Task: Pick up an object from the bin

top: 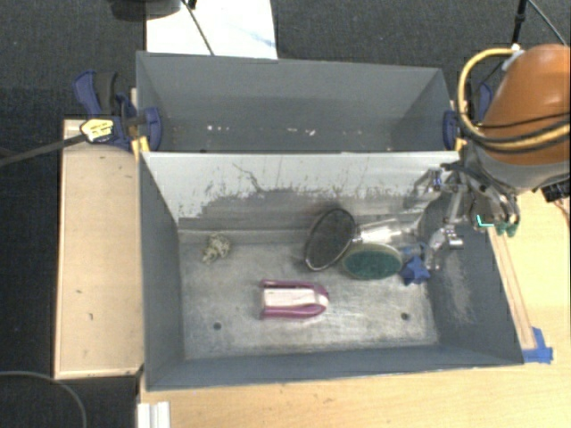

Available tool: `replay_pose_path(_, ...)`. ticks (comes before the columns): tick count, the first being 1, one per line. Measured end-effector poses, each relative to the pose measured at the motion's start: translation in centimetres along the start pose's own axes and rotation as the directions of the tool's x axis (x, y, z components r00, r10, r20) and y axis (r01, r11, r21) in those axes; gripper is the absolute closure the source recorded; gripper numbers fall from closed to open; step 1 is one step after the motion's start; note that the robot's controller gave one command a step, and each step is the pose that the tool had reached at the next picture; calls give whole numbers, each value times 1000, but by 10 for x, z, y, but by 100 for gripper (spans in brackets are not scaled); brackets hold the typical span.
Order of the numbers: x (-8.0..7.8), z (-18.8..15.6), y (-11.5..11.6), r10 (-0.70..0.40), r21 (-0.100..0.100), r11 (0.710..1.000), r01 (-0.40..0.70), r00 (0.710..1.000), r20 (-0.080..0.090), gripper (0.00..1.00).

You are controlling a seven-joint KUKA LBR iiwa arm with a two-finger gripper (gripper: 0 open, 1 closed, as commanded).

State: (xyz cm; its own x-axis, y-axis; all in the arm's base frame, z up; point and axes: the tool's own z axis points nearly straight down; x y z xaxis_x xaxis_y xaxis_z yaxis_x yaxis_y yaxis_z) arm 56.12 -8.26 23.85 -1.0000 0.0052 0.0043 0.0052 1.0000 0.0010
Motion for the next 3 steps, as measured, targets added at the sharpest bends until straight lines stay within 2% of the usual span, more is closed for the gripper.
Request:
replay_pose_path(1,2,168,-10,137,0,991,-137,990,11,0)
replay_pose_path(2,1,124,-33,-59,3,998,59,998,12,0)
replay_pose_path(3,6,159,-38,-2,0,1000,2,1000,6,0)
